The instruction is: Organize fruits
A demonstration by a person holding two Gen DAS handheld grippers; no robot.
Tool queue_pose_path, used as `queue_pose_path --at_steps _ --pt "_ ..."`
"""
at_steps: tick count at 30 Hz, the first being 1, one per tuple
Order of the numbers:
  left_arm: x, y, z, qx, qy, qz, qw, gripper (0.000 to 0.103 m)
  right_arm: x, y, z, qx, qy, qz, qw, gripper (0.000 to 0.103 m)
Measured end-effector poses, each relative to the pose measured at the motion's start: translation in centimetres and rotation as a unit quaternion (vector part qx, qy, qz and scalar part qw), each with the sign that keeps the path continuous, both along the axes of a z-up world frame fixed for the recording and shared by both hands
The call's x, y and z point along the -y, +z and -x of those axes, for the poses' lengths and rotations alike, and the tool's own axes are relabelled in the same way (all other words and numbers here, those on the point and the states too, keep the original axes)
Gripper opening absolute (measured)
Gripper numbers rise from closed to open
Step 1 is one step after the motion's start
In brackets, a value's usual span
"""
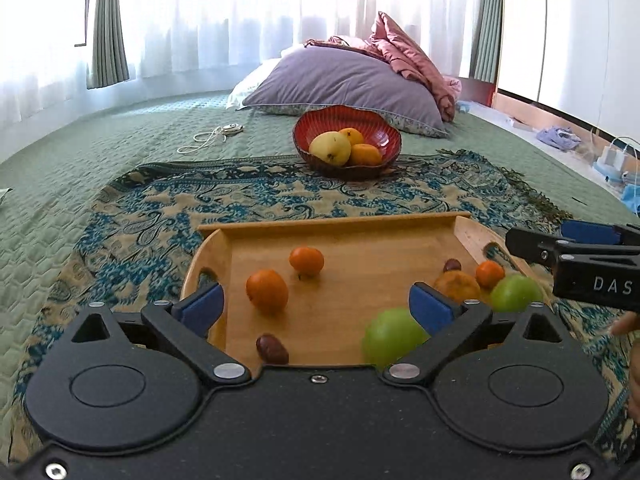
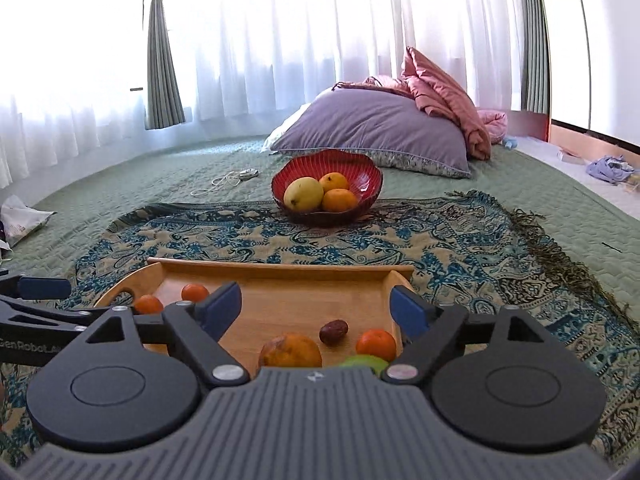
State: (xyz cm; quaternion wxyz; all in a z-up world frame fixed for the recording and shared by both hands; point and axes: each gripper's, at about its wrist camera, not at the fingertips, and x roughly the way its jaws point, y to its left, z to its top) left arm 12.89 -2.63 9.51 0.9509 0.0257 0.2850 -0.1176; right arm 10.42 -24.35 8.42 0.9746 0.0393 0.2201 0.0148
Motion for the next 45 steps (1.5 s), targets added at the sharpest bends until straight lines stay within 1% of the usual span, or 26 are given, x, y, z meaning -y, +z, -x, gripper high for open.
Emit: queue_pose_path --at_steps 7,12,21,31,42,45 --pt "-1.2 -0.8 2.8 0.001 0.008 0.009 0.9999 0.1 -0.1 -0.5 2.7 0.012 -0.002 0.003 1.0 0.095" --pt "-1.7 -1.6 4.1 0.001 0.009 0.013 0.9999 0.1 -0.8 -1.4 4.5 0.023 0.001 0.024 0.999 0.098" --pt "-1.6 -3.4 5.7 0.008 0.011 -0.001 0.9999 0.102 -1.7 -3.1 6.9 0.037 0.006 0.045 0.998 0.103" --pt "-2.0 -6.2 6.4 -0.008 0.024 -0.007 0.9997 0.102 -1.7 -5.6 8.1 0.027 -0.005 0.046 0.999 0.103" --pt "-2.2 -8.4 6.1 -0.017 0.043 -0.013 0.9989 0.103 -1.7 -8.2 7.8 0.004 -0.011 0.043 0.999 0.103" --pt "-2.1 -8.9 5.9 -0.017 0.046 -0.017 0.9986 0.103 -1.8 -9.0 7.4 -0.009 -0.01 0.045 0.999 0.103"
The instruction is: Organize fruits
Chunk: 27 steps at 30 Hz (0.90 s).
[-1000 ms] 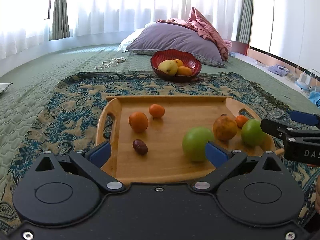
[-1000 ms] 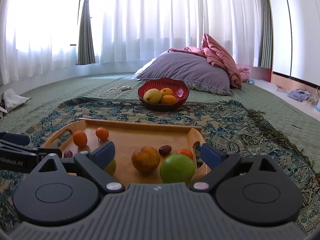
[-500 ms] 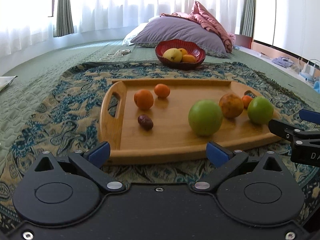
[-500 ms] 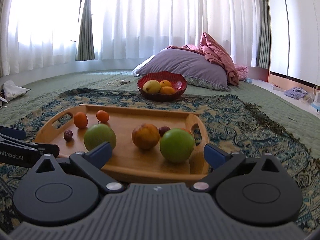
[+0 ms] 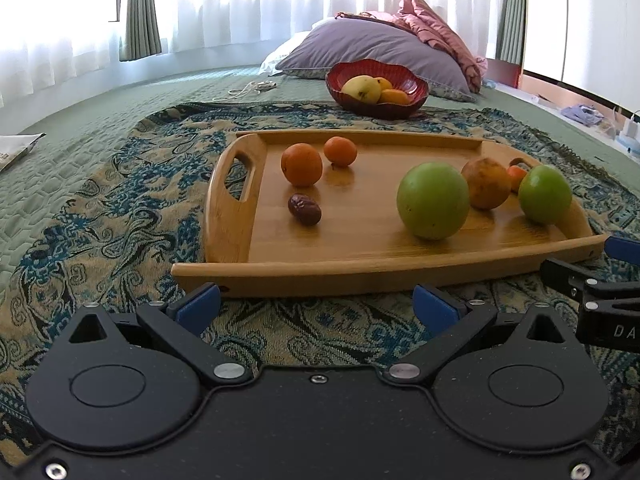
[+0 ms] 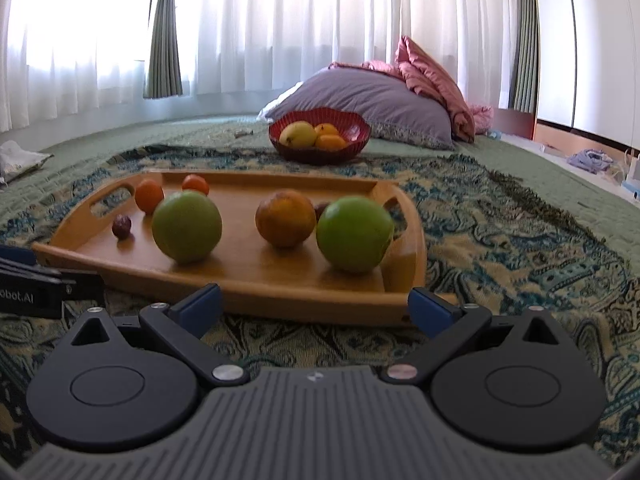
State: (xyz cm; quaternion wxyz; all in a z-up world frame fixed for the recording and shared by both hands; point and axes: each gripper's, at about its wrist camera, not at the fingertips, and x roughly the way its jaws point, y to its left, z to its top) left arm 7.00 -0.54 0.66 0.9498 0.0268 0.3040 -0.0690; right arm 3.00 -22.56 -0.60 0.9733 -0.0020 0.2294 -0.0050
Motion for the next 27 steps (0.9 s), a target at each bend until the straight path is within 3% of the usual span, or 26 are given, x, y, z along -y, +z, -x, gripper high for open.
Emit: queue_pose_path --at_steps 14,27 --pt "0.3 -1.7 -0.9 -0.011 0.017 -0.003 0.9998 0.103 0.1 -2.2 -1.0 -0.036 0.001 -0.015 0.999 0.103" --pt "0.2 -2.4 -1.4 -0.021 0.027 0.004 0.9994 0.103 0.3 -2.7 -1.0 -0.039 0.007 -0.021 0.999 0.103"
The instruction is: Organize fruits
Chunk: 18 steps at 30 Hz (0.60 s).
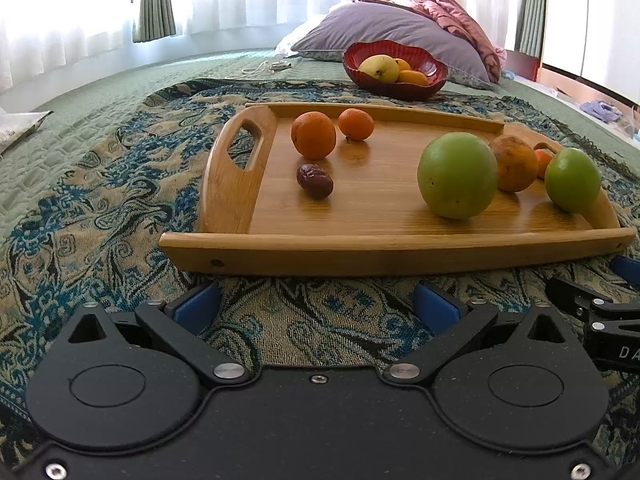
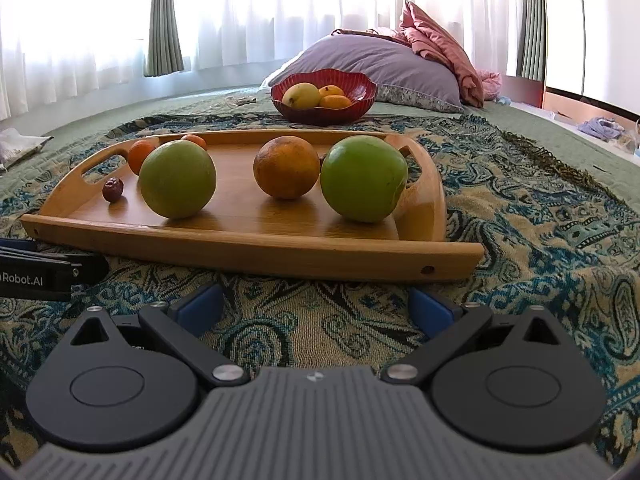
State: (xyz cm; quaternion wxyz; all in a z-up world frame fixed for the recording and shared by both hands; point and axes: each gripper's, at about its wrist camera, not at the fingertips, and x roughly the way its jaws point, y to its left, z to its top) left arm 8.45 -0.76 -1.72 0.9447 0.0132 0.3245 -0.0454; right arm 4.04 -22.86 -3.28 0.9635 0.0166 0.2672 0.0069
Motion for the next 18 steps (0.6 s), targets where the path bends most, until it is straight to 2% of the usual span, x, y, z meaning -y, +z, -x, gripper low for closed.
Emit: queue_pose_path --at_steps 18 --pt "0.08 -0.01 -0.12 -0.003 0.005 -0.001 1.0 0.103 0.18 -0.04 -0.11 0.002 0.001 -0.002 1.0 0.103"
